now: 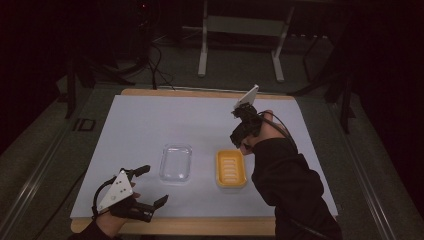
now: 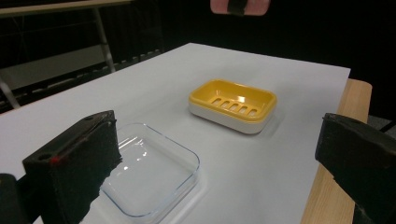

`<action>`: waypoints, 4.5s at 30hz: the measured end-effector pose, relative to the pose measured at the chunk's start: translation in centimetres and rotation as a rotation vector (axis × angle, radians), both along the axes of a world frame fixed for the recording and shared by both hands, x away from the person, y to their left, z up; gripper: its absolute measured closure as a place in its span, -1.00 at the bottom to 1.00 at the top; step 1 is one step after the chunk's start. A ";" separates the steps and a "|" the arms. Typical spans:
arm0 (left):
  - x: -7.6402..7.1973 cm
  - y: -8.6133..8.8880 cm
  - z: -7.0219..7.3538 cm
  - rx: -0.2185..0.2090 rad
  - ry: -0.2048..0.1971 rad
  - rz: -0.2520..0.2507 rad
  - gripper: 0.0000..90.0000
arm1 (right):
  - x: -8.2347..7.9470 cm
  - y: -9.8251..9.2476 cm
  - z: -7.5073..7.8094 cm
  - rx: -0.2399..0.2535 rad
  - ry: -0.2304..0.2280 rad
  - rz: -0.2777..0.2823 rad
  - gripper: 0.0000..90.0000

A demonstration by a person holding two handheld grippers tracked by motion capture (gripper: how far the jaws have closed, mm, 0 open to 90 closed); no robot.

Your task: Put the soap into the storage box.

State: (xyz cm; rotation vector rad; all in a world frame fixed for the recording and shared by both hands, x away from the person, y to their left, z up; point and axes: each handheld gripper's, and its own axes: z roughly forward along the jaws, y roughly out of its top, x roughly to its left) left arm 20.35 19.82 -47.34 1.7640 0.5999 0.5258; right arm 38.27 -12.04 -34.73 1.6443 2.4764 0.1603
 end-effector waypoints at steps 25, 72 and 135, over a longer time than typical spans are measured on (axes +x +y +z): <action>-0.1 0.1 0.1 -0.012 0.001 -0.017 -1.00 | 0.8 2.2 -10.3 0.081 0.146 -0.109 -0.17; -0.5 0.5 -0.2 -0.007 -0.003 -0.018 -1.00 | 0.6 1.9 -9.7 0.088 0.062 0.021 -0.56; -2.0 1.6 -0.7 0.028 0.009 0.063 -1.00 | -8.4 -15.0 -12.0 0.277 -0.425 0.196 -0.67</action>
